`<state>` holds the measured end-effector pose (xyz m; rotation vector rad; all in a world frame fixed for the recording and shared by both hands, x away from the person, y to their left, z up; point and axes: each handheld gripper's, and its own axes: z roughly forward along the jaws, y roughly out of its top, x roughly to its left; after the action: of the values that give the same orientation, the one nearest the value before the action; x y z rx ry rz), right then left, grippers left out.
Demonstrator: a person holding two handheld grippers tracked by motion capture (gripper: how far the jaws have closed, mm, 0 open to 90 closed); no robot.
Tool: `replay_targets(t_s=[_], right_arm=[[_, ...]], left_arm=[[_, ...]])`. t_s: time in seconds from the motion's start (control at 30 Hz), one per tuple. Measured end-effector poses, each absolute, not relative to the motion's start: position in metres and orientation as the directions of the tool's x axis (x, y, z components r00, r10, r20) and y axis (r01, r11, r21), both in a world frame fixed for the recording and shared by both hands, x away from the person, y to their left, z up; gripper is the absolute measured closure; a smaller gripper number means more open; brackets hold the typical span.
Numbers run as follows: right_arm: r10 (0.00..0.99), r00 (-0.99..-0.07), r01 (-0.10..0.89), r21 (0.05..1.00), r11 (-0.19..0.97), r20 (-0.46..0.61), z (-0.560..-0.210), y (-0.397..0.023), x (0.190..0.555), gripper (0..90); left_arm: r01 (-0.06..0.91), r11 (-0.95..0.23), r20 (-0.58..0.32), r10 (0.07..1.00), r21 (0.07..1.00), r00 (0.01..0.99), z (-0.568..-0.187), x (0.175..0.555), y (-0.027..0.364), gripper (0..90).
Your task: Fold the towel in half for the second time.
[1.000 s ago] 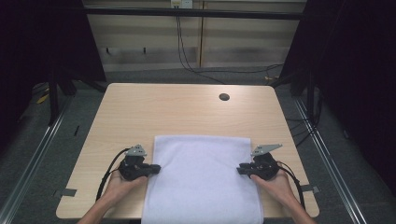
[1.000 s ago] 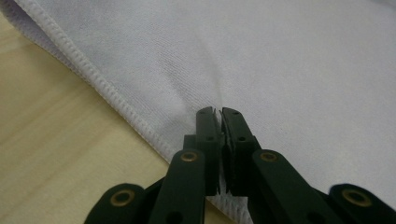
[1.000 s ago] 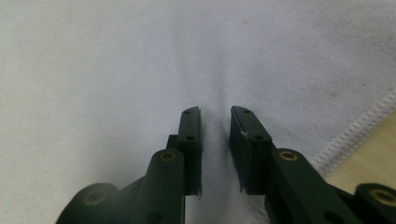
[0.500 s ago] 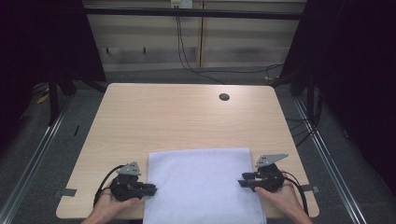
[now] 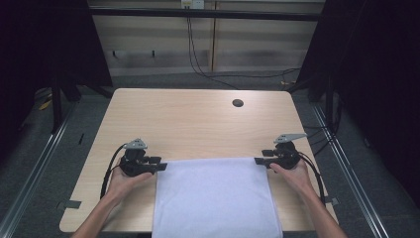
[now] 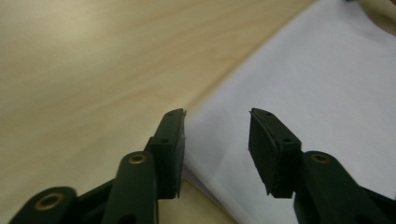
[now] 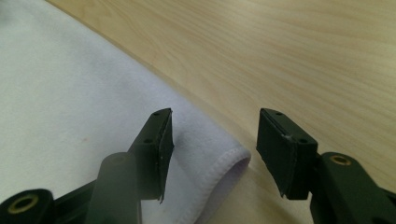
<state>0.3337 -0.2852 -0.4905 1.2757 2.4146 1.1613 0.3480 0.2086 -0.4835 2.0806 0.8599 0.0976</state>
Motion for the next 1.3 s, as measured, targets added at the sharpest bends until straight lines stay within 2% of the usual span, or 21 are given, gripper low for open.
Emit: replay_targets(t_s=[0.1,0.2,0.43,0.57,0.63,0.7,0.73,0.97,1.13,1.3], right_arm=[[0.756,-0.619,0.634,0.705,0.318,0.215,-0.495,-0.286,0.337,49.6],[0.748,-0.623,0.65,0.684,0.331,0.23,-0.499,-0.287,0.336,54.7],[0.741,-0.626,0.664,0.663,0.345,0.241,-0.502,-0.286,0.329,79.7],[0.745,-0.626,0.663,0.66,0.355,0.229,-0.5,-0.285,0.328,82.7],[0.746,-0.624,0.664,0.66,0.351,0.232,-0.5,-0.284,0.328,83.2],[0.75,-0.62,0.666,0.659,0.349,0.229,-0.499,-0.284,0.327,83.9],[0.754,-0.614,0.669,0.659,0.342,0.232,-0.497,-0.283,0.326,84.1],[0.746,-0.609,0.632,0.734,0.25,0.27,-0.474,-0.296,0.33,85.2],[0.749,-0.611,0.593,0.776,0.216,0.258,-0.455,-0.301,0.337,85.2],[0.76,-0.609,0.58,0.78,0.234,0.225,-0.442,-0.301,0.349,85.3]], left_arm=[[0.564,-0.422,-0.238,0.61,0.71,0.756,-0.491,0.35,0.211,45.0],[0.573,-0.422,-0.244,0.614,0.702,0.751,-0.495,0.353,0.216,43.0],[0.561,-0.431,-0.258,0.581,0.707,0.772,-0.5,0.356,0.212,43.2],[0.558,-0.44,-0.253,0.579,0.704,0.775,-0.502,0.358,0.208,50.4],[0.541,-0.454,-0.238,0.567,0.708,0.788,-0.504,0.36,0.207,65.2],[0.541,-0.458,-0.262,0.541,0.706,0.799,-0.504,0.36,0.205,80.8],[0.535,-0.458,-0.25,0.547,0.71,0.799,-0.504,0.359,0.203,83.2],[0.531,-0.331,-0.279,0.575,0.78,0.769,-0.481,0.366,0.216,85.2],[0.489,-0.322,-0.235,0.585,0.811,0.776,-0.459,0.377,0.212,85.2],[0.468,-0.319,-0.221,0.578,0.824,0.785,-0.44,0.392,0.21,85.3]])
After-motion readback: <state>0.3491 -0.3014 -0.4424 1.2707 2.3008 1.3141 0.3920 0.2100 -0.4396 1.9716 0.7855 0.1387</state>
